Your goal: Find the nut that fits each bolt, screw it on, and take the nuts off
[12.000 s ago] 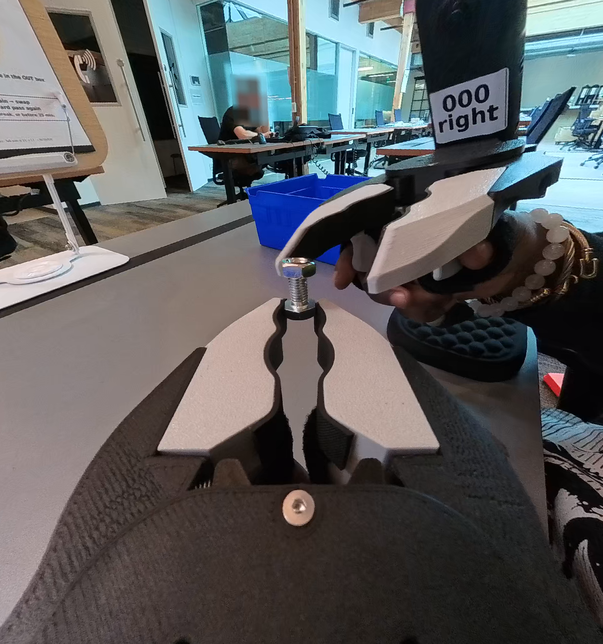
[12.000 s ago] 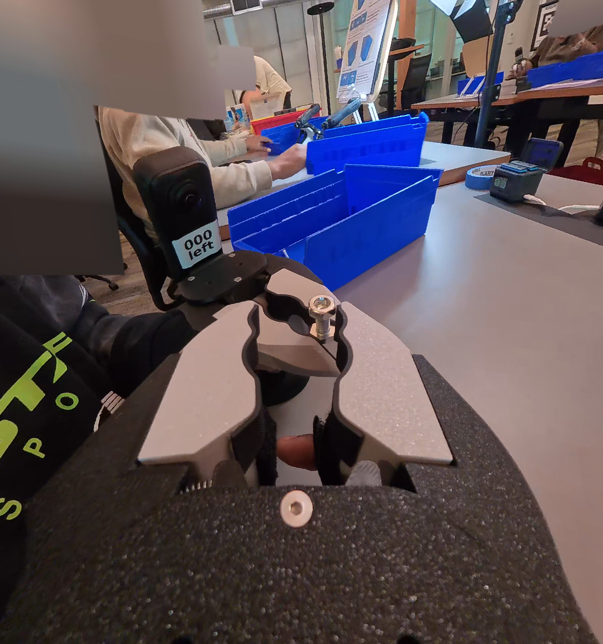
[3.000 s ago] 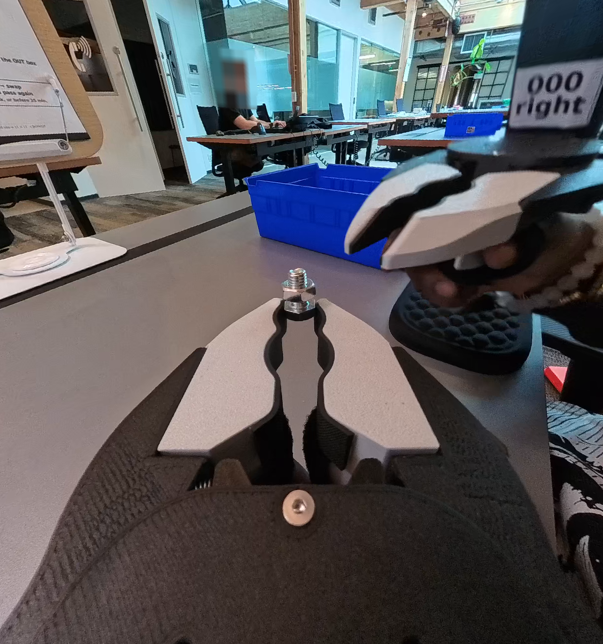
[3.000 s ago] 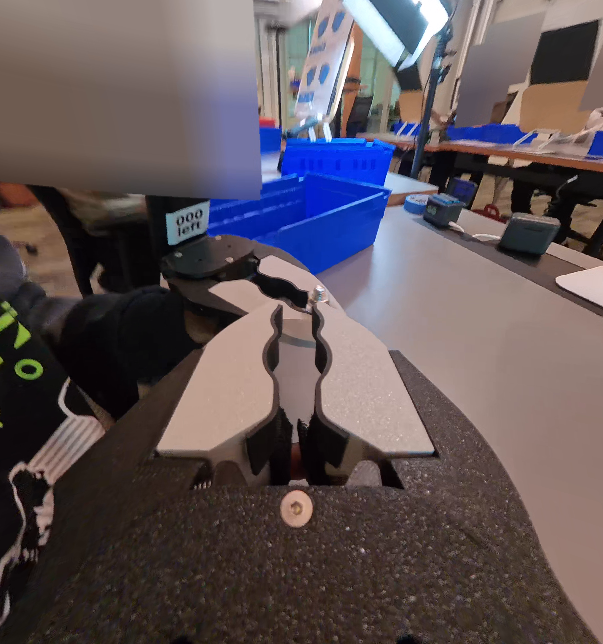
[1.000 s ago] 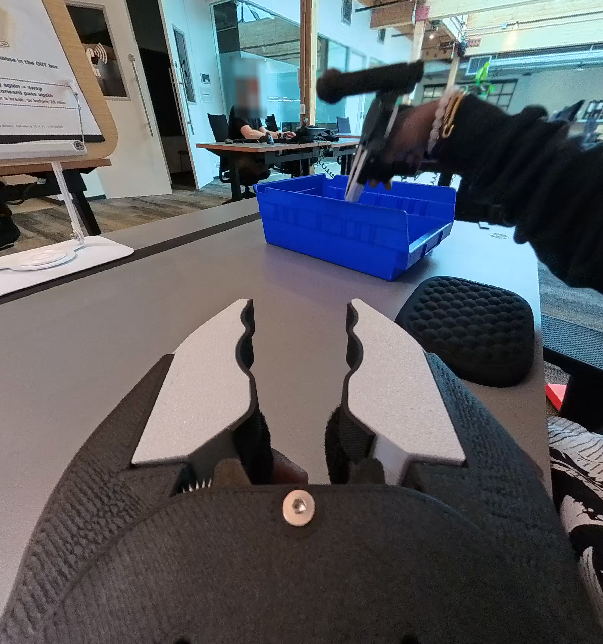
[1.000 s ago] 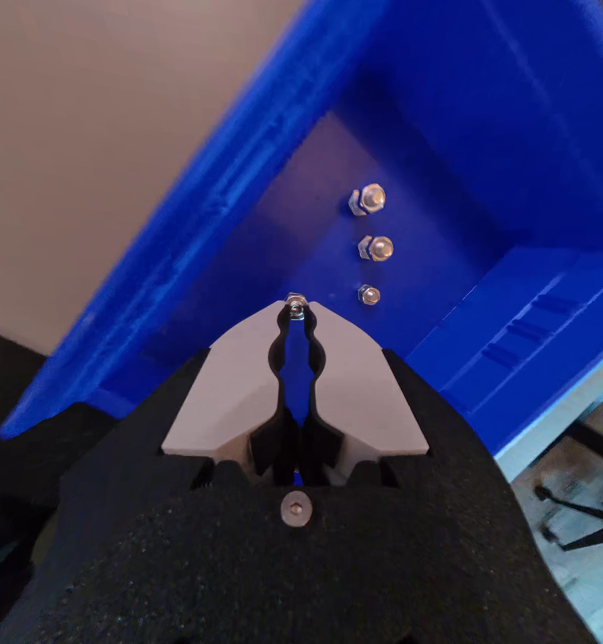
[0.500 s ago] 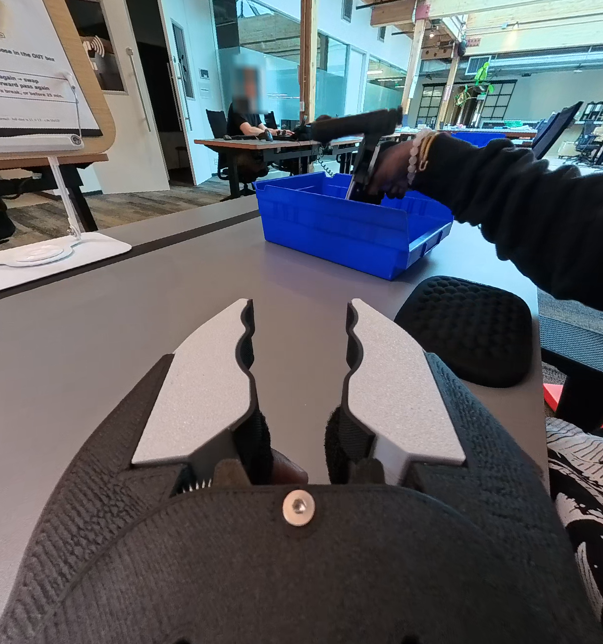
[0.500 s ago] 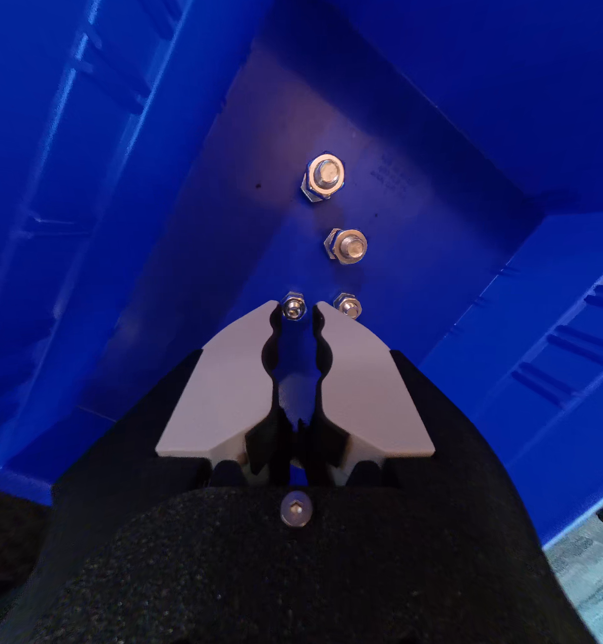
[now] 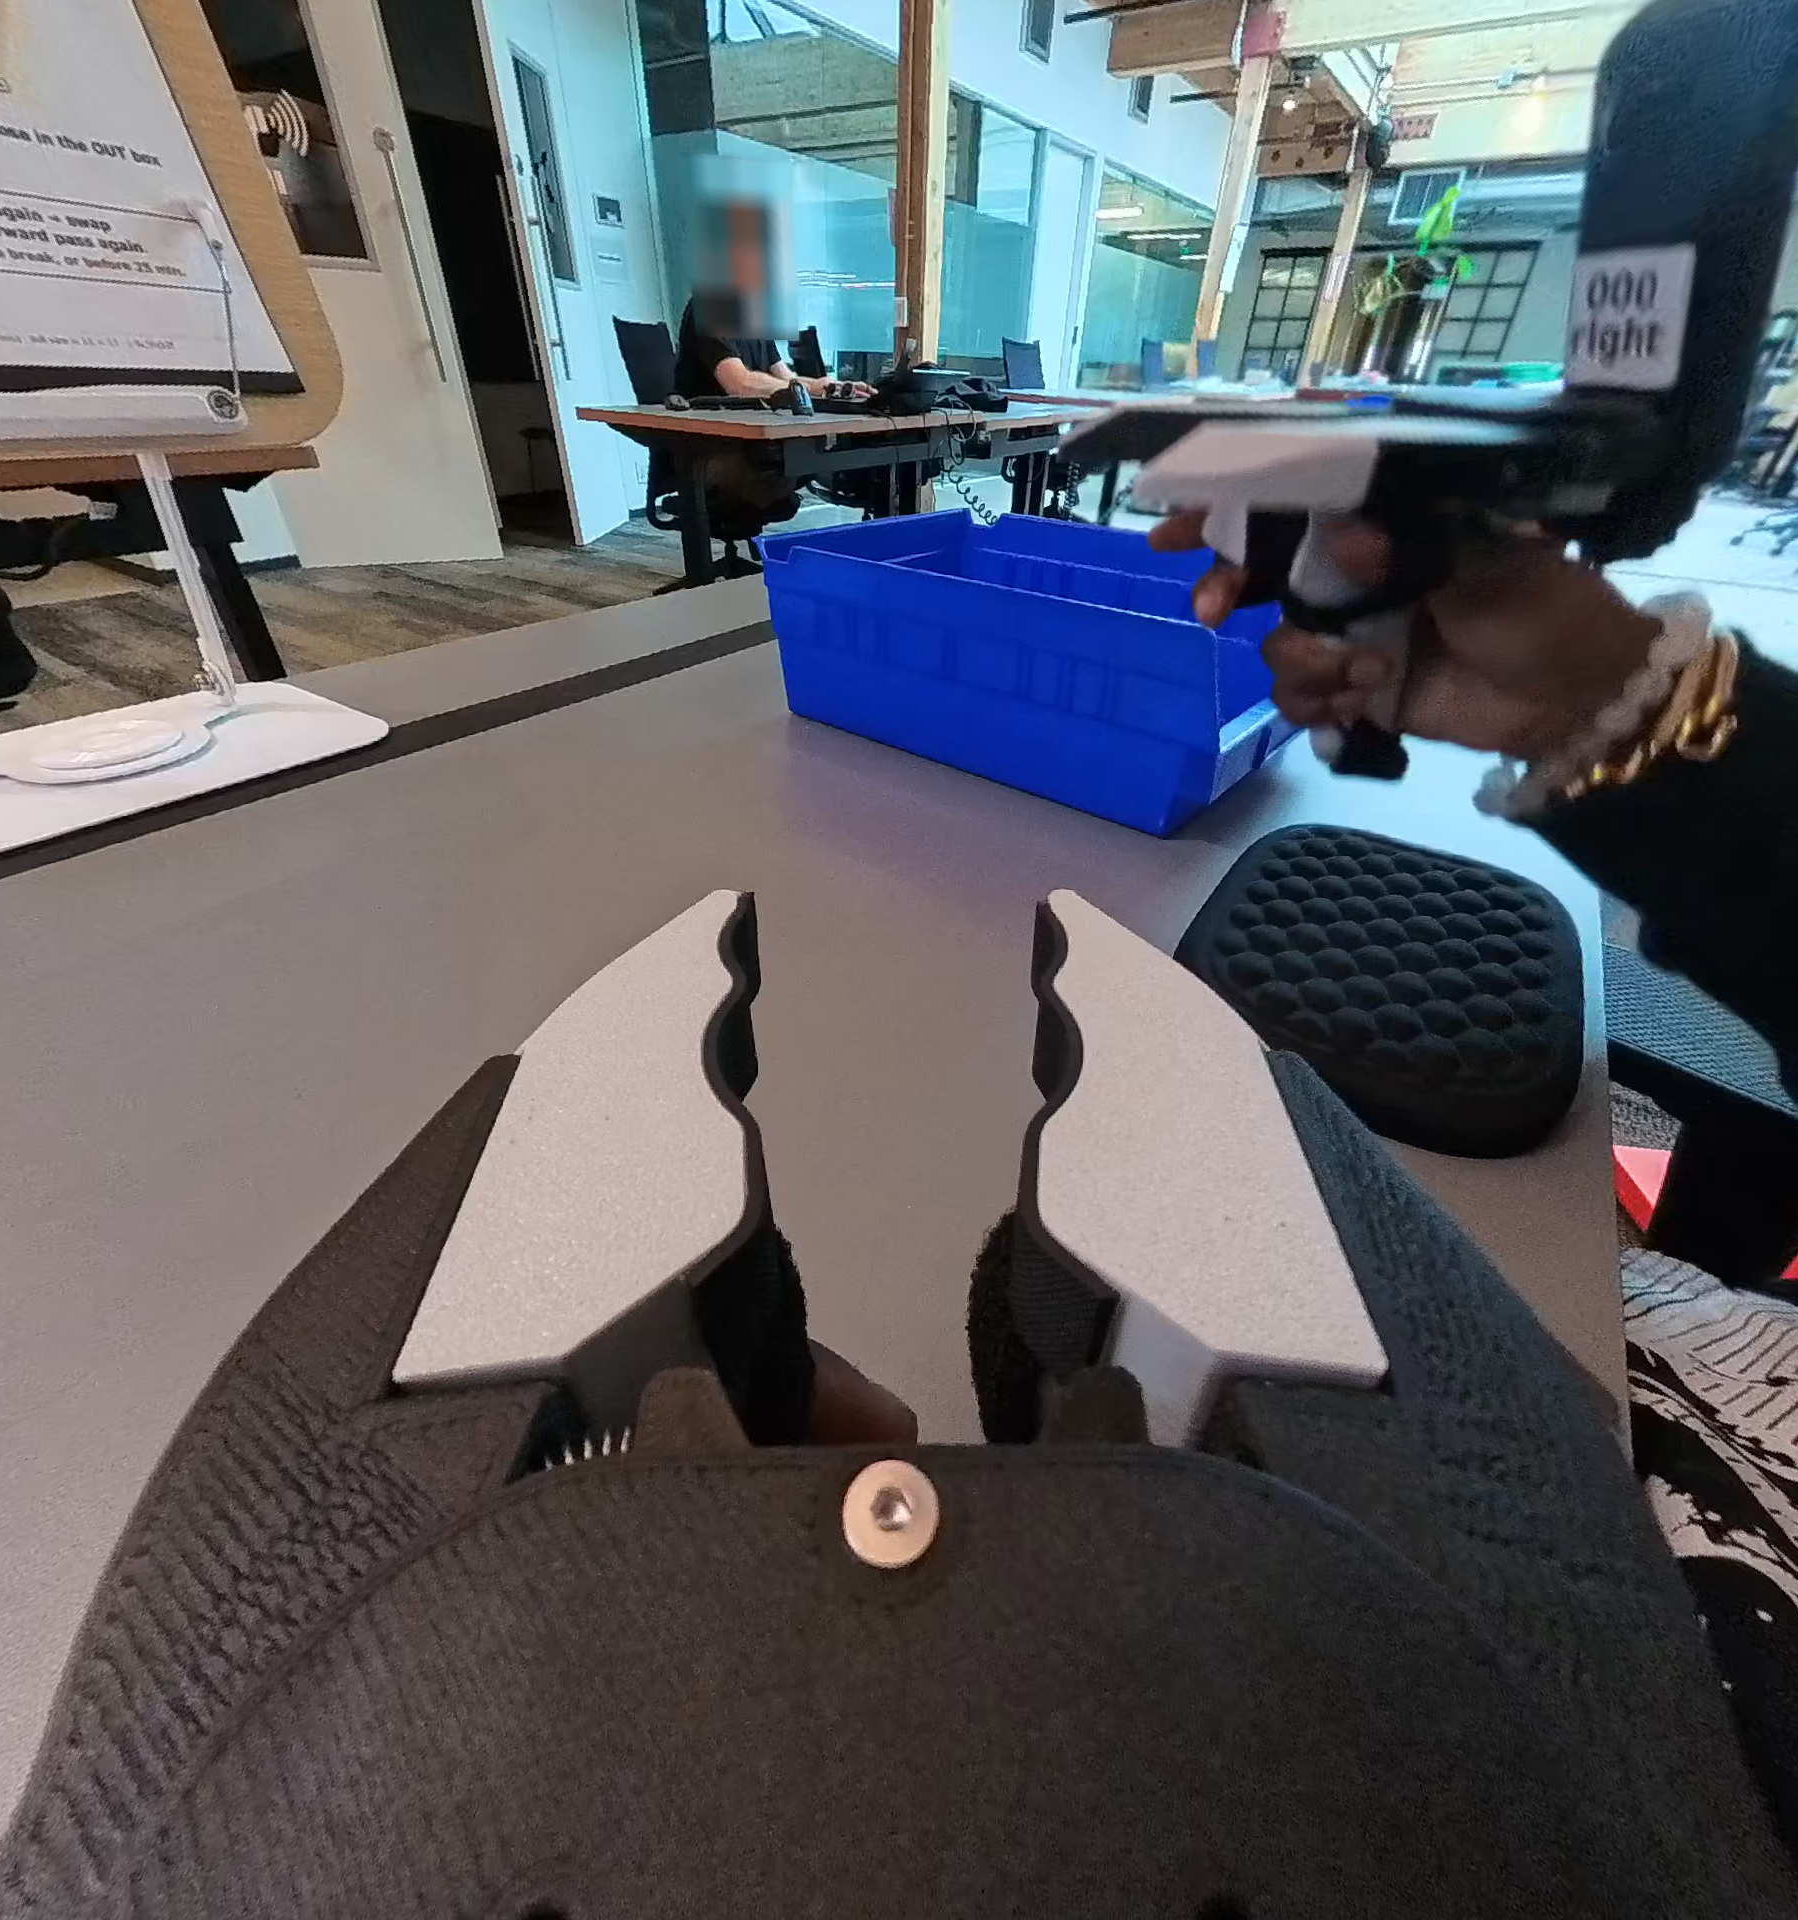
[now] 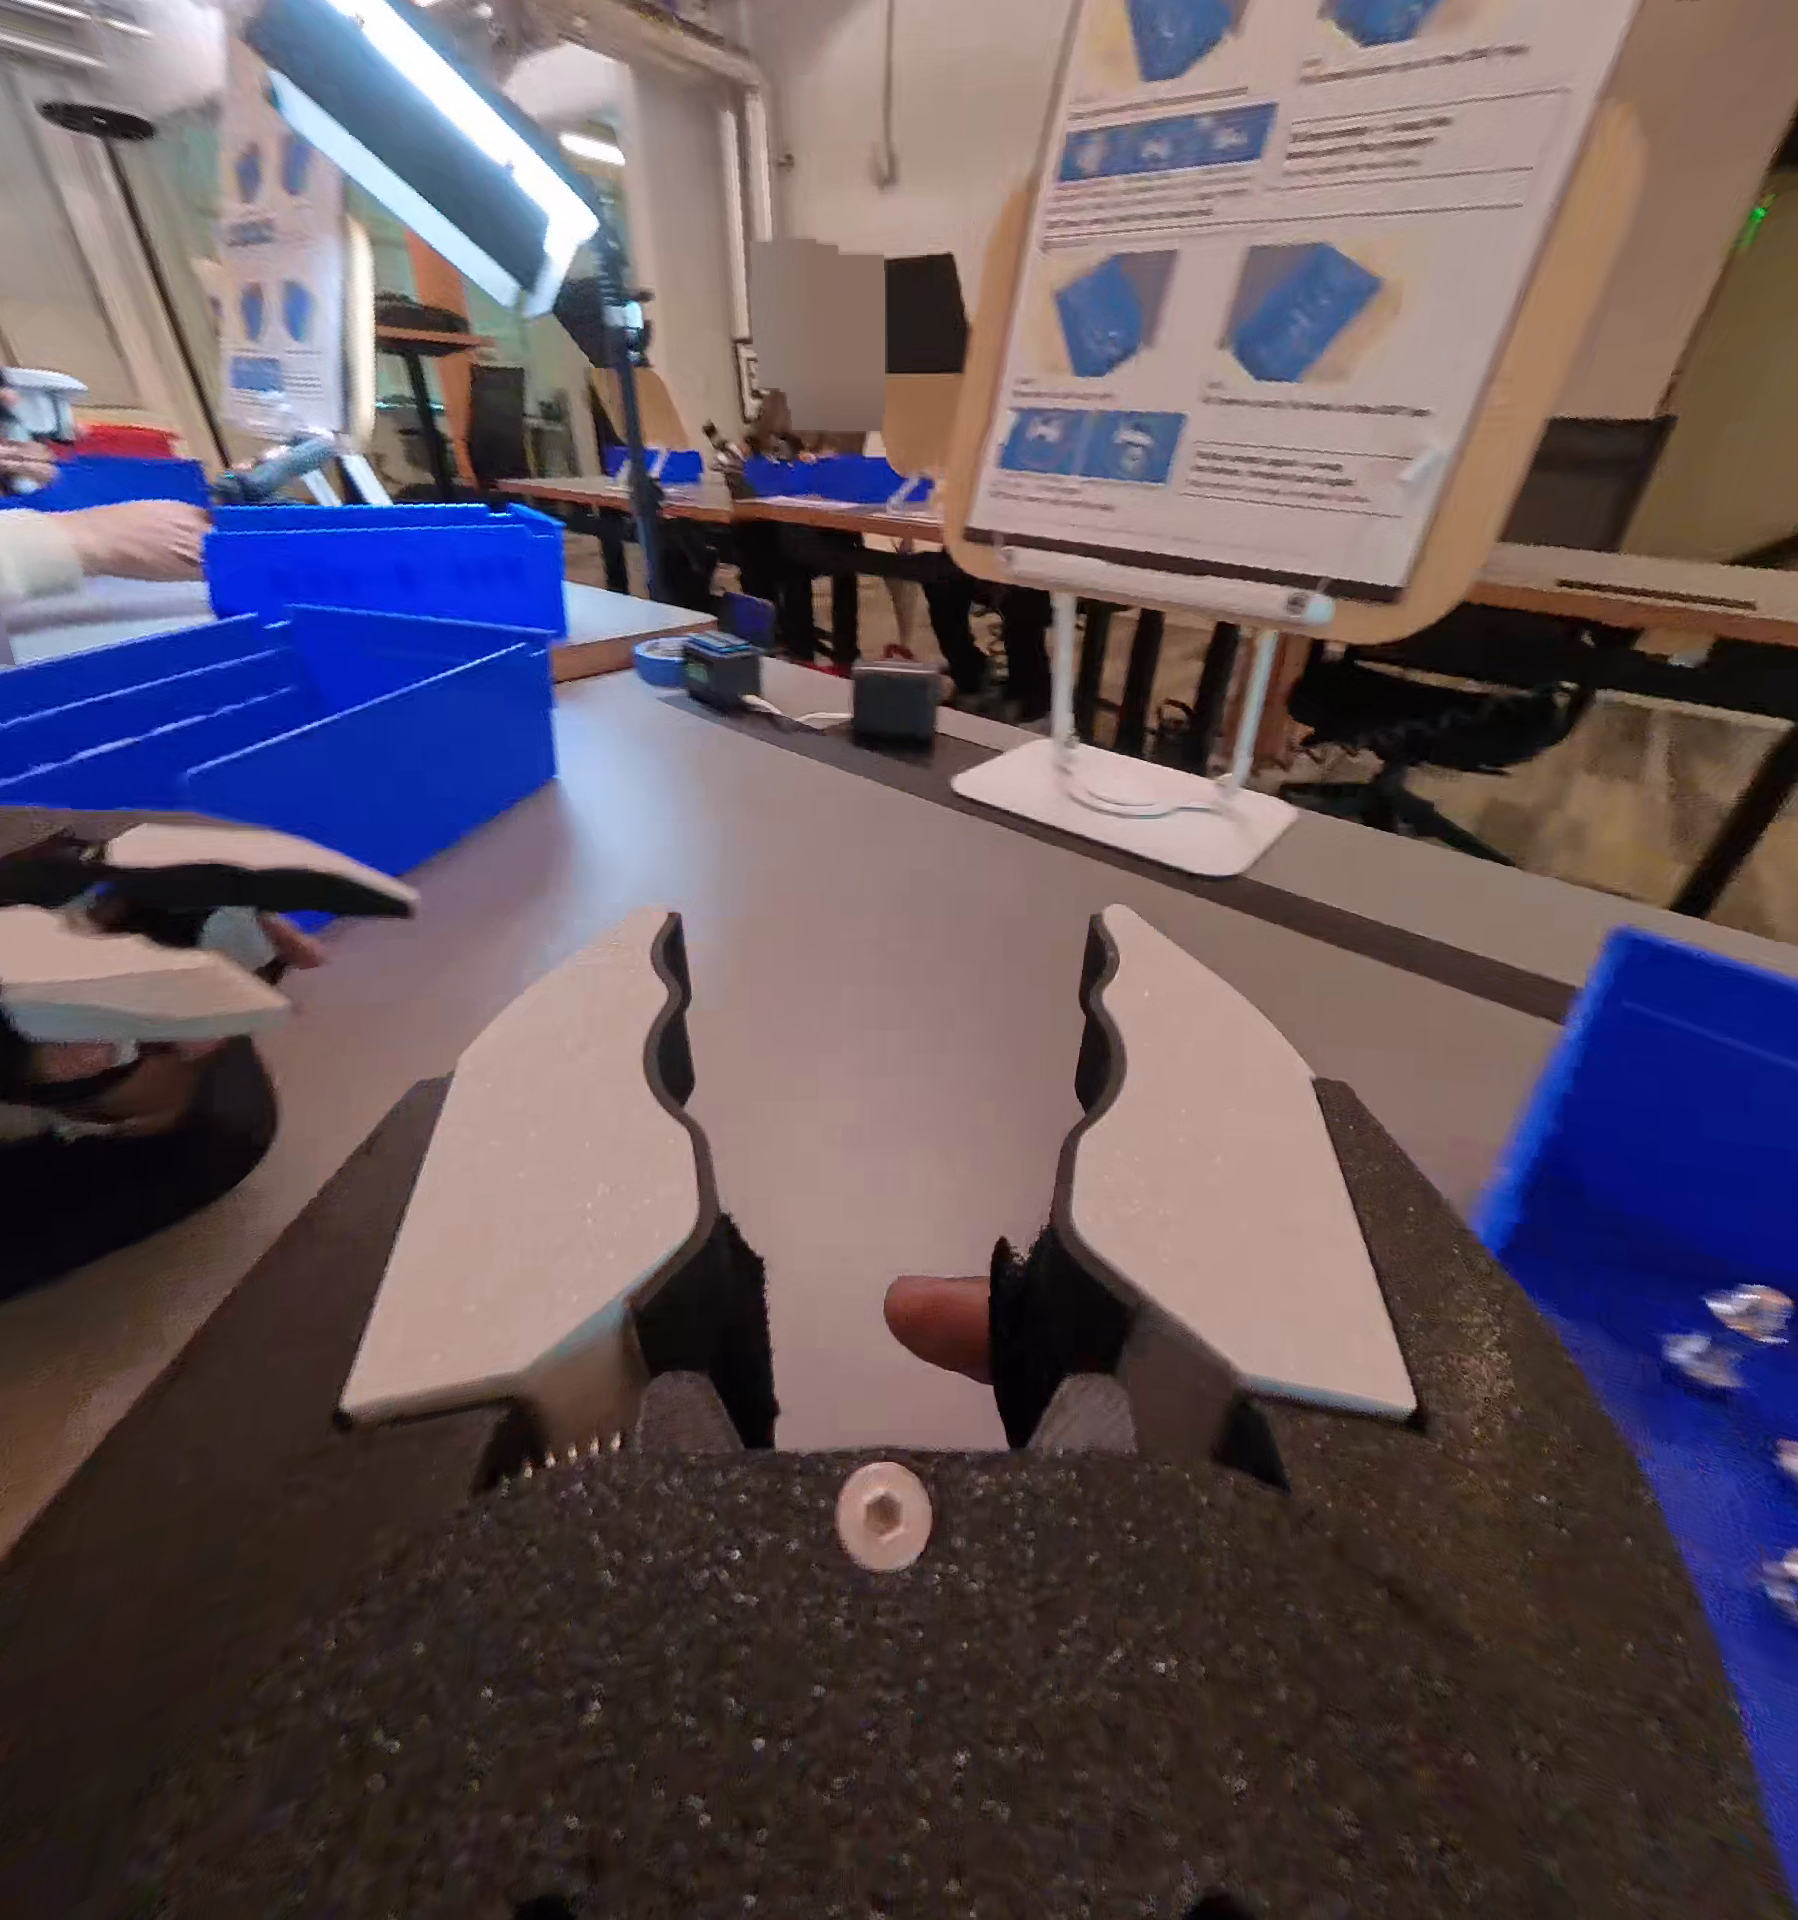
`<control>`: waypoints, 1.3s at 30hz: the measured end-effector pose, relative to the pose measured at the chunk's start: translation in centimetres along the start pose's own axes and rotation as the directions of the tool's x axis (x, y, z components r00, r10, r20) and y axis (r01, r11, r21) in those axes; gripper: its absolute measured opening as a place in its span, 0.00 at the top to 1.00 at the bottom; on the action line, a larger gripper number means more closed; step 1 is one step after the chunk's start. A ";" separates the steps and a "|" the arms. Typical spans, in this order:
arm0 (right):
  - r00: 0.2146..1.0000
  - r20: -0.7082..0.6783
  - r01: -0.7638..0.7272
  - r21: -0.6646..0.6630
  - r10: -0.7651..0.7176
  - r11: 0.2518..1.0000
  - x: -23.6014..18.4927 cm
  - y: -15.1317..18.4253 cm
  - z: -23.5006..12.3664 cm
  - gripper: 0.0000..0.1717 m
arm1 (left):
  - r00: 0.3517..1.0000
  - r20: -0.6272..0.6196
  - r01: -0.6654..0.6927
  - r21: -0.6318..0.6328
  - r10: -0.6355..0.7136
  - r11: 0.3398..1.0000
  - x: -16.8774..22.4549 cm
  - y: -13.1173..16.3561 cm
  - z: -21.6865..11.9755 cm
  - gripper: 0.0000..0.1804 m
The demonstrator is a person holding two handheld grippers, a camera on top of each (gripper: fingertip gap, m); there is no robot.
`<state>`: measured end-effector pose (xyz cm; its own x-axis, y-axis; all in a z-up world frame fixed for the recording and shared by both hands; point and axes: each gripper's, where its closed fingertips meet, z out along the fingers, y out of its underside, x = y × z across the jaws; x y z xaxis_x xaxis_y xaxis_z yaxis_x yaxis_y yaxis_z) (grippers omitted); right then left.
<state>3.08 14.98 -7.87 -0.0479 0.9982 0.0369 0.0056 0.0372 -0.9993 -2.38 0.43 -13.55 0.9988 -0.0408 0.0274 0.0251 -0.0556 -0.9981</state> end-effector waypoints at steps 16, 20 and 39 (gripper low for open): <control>0.994 0.089 0.063 0.073 -0.069 0.995 -3.5 4.0 -0.1 0.64 | 0.969 0.172 -0.092 -0.422 0.180 0.902 -8.9 -6.7 -12.2 0.76; 0.995 0.082 0.050 0.074 -0.056 0.996 -3.3 4.0 -0.1 0.65 | 0.939 0.325 0.147 -0.675 0.113 0.723 -16.7 -3.8 -17.8 0.76; 0.996 0.081 0.012 0.119 -0.022 0.993 -2.8 3.5 -0.5 0.67 | 0.770 0.636 0.635 -0.760 -0.041 0.141 -30.5 10.3 -24.5 0.83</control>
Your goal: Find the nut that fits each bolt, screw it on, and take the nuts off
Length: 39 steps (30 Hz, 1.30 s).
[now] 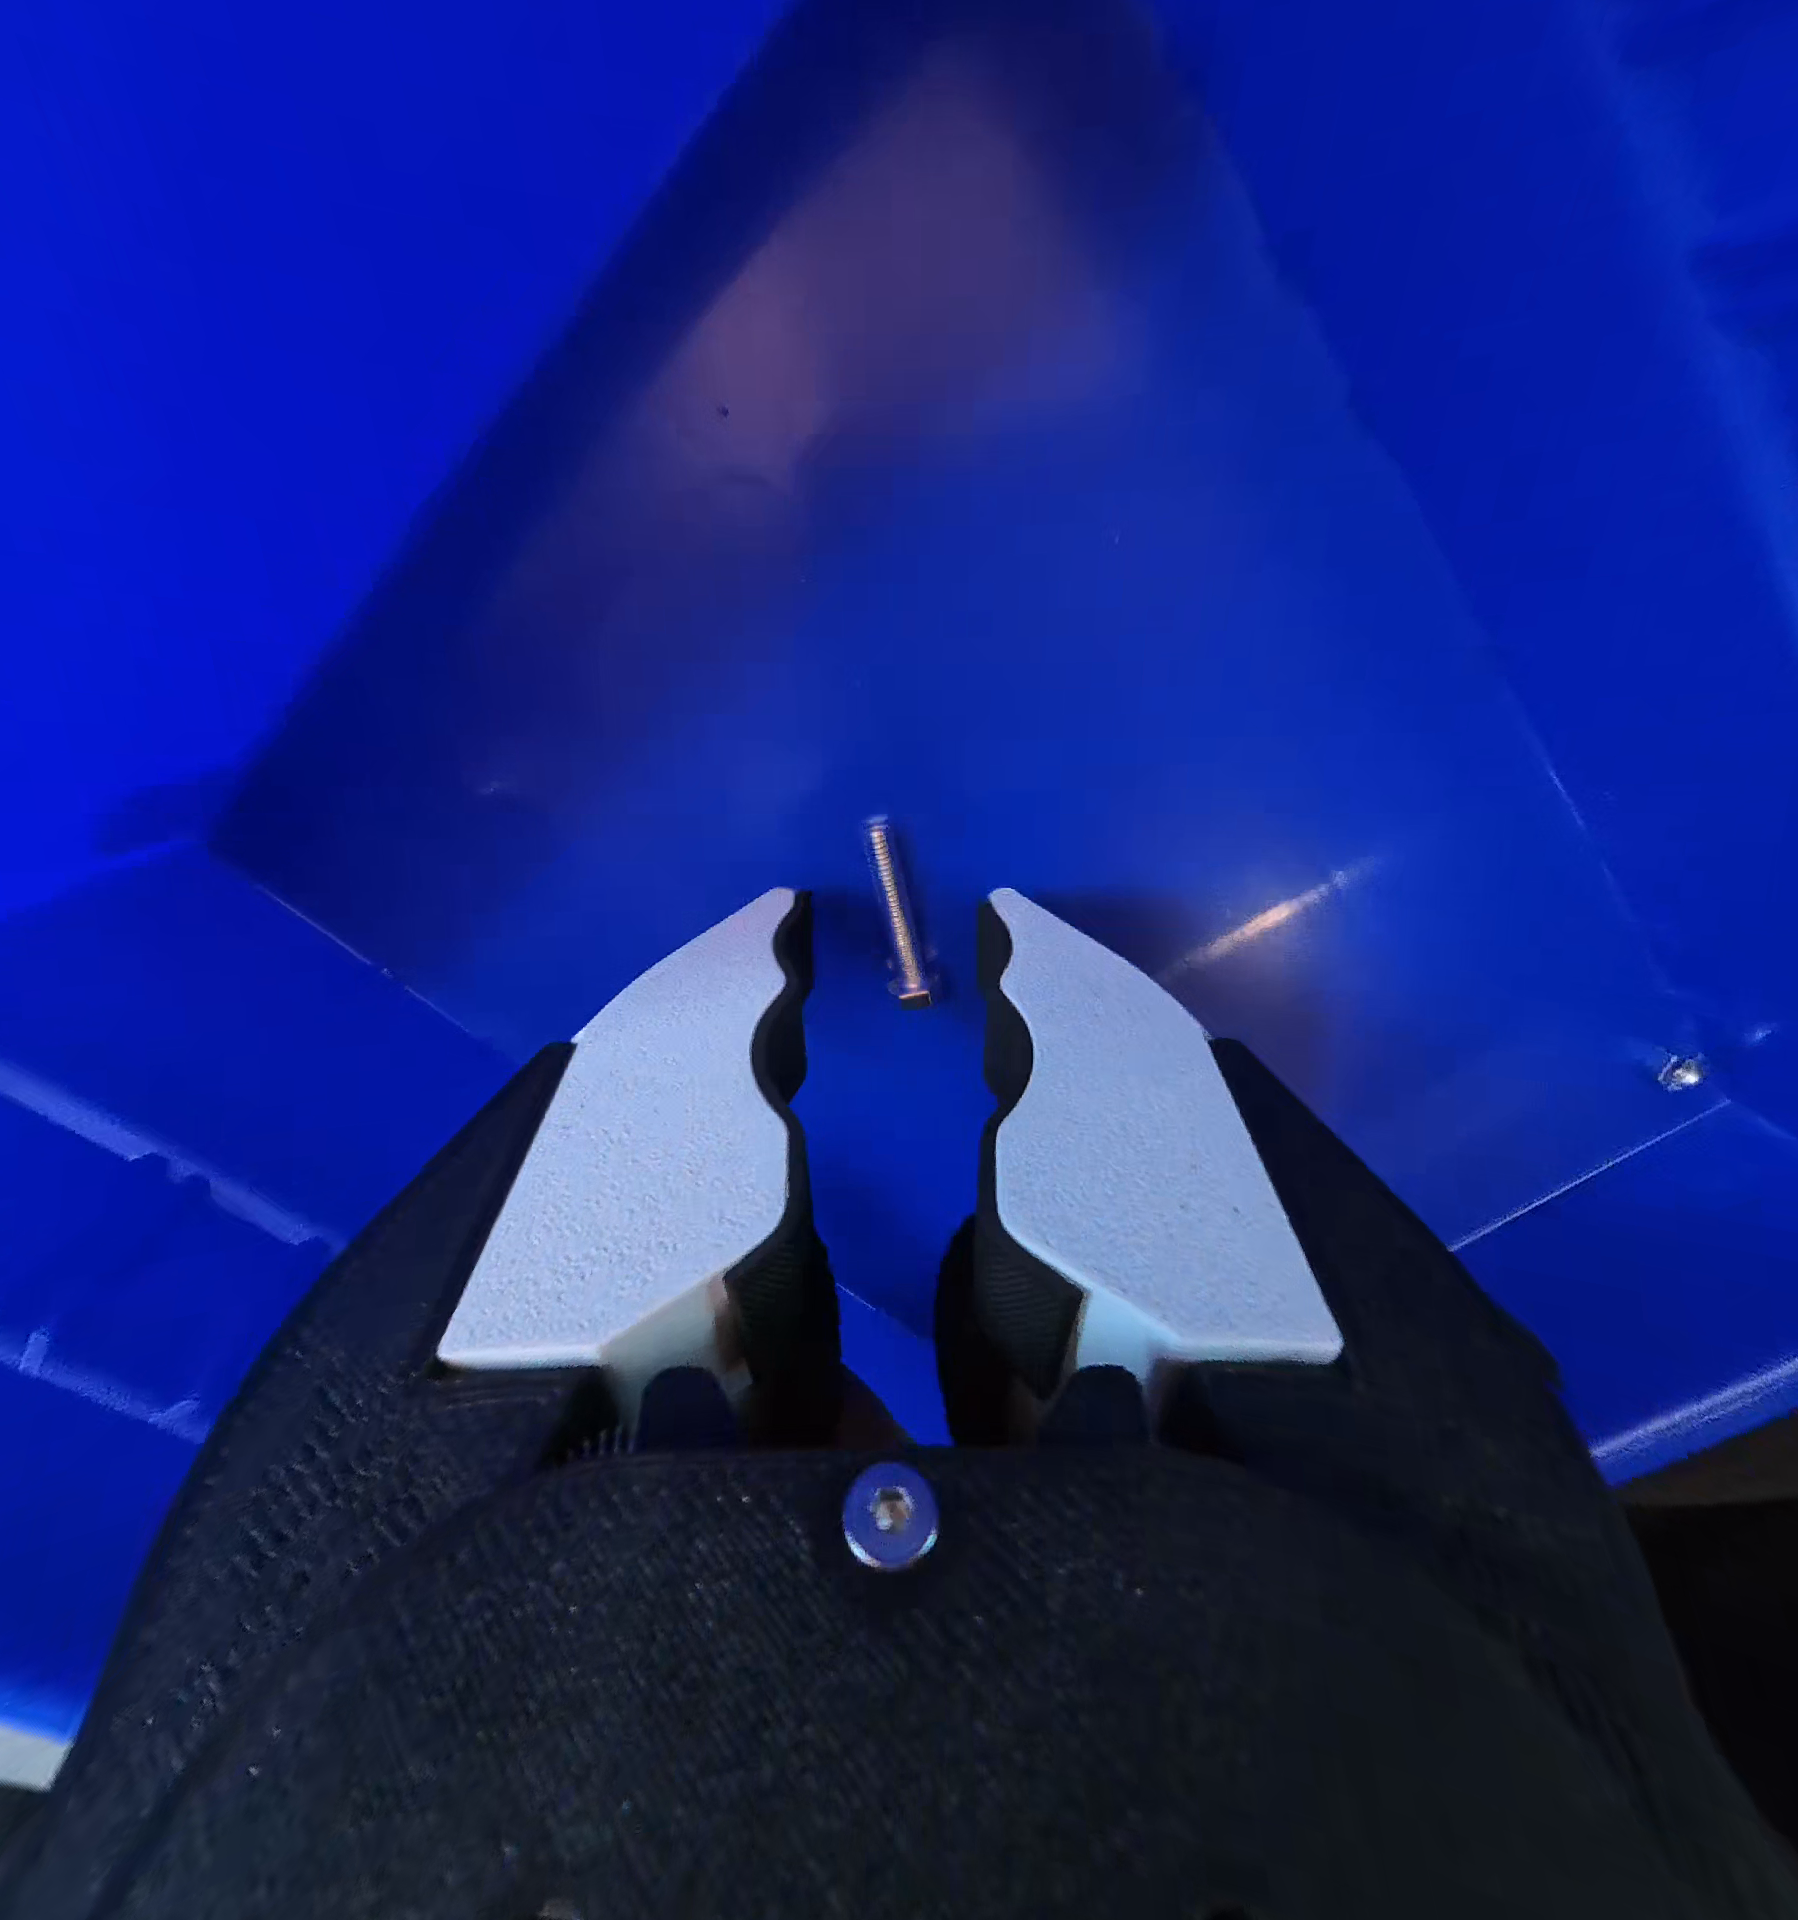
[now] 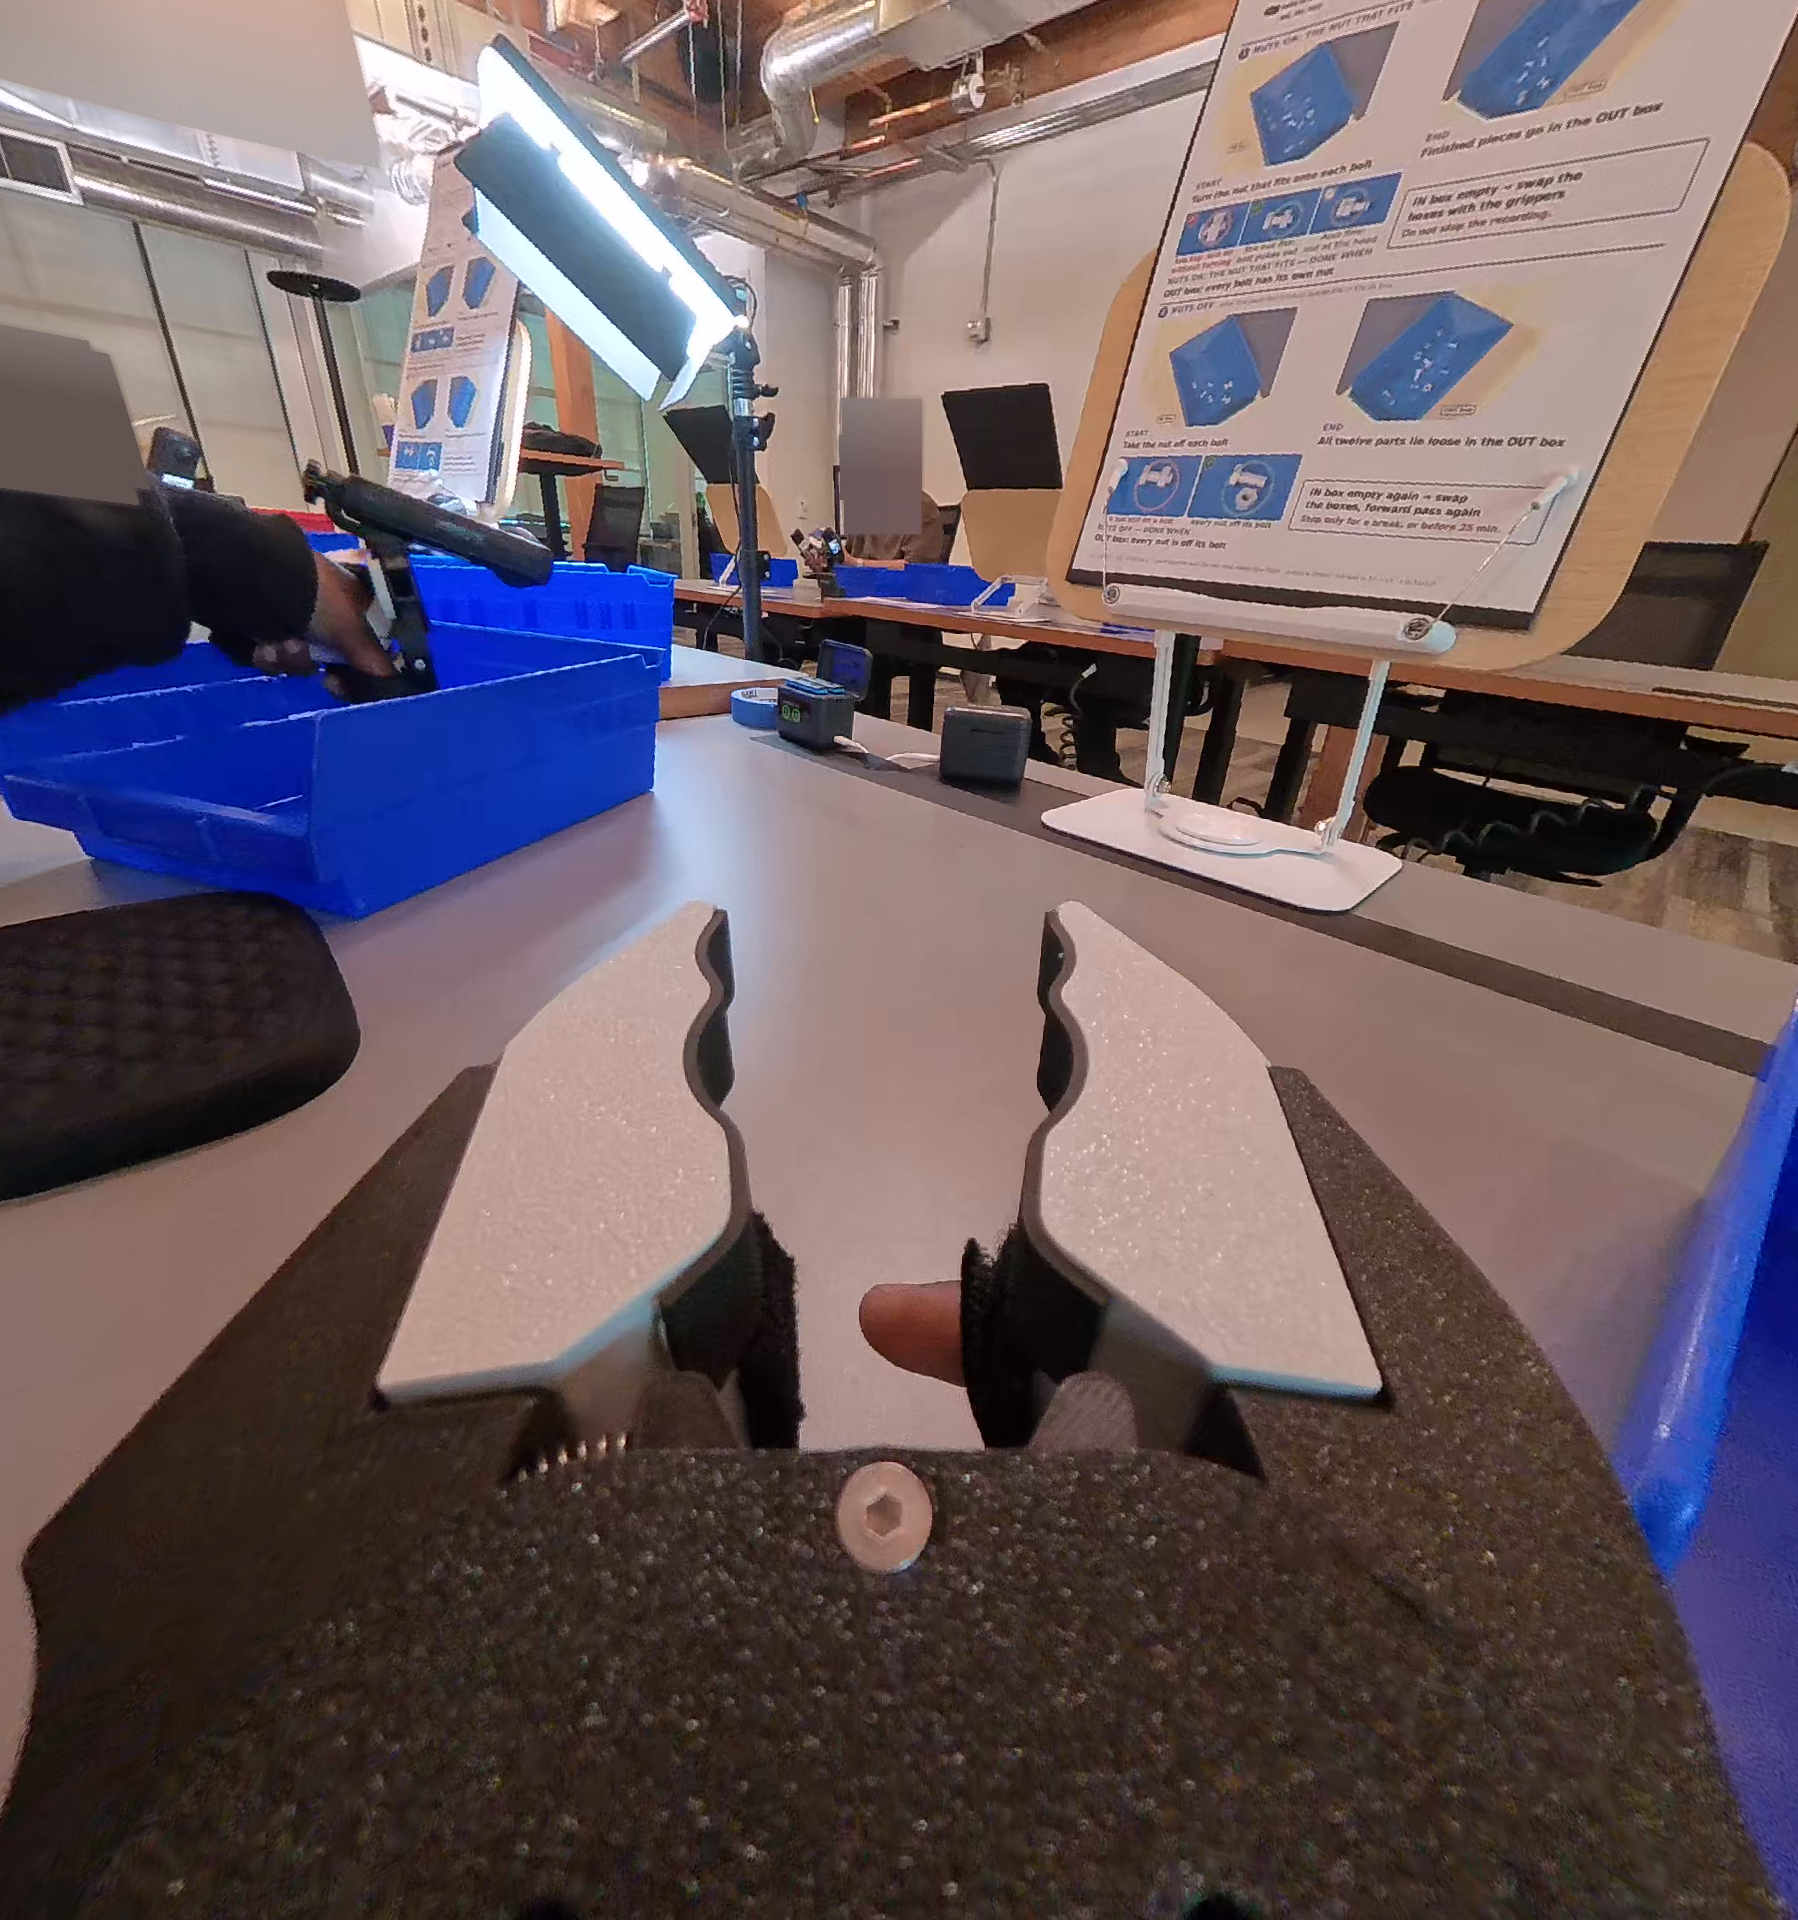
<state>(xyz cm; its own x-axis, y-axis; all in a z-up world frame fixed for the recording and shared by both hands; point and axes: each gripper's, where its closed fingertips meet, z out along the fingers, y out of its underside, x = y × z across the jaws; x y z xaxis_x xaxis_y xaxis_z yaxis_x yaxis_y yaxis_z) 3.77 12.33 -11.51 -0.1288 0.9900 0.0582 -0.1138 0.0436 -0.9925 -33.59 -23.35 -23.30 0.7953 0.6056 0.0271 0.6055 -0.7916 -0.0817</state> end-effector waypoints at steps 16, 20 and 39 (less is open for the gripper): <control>1.000 -0.002 0.013 0.001 -0.013 1.000 -0.1 0.0 0.0 0.67 | 0.987 0.130 -0.117 0.171 0.096 0.978 0.9 -0.6 -2.2 0.97; 1.000 -0.001 0.017 -0.001 -0.017 1.000 -0.1 0.1 0.1 0.67 | 0.979 0.158 -0.199 0.567 0.131 0.800 4.7 -3.2 -9.1 0.97; 0.993 0.086 0.083 -0.069 -0.077 0.994 -1.8 0.9 0.8 0.76 | 0.724 0.003 0.026 0.999 0.690 -0.032 37.4 -0.5 -13.5 0.97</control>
<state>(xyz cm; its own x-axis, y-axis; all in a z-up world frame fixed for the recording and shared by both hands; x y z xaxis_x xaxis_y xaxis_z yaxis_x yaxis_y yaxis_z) 3.12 10.47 -12.47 -0.2044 0.9684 0.1432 -0.0560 0.1345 -0.9893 -3.73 -1.42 -8.76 0.9933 -0.1081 -0.0398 -0.0265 0.1222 -0.9922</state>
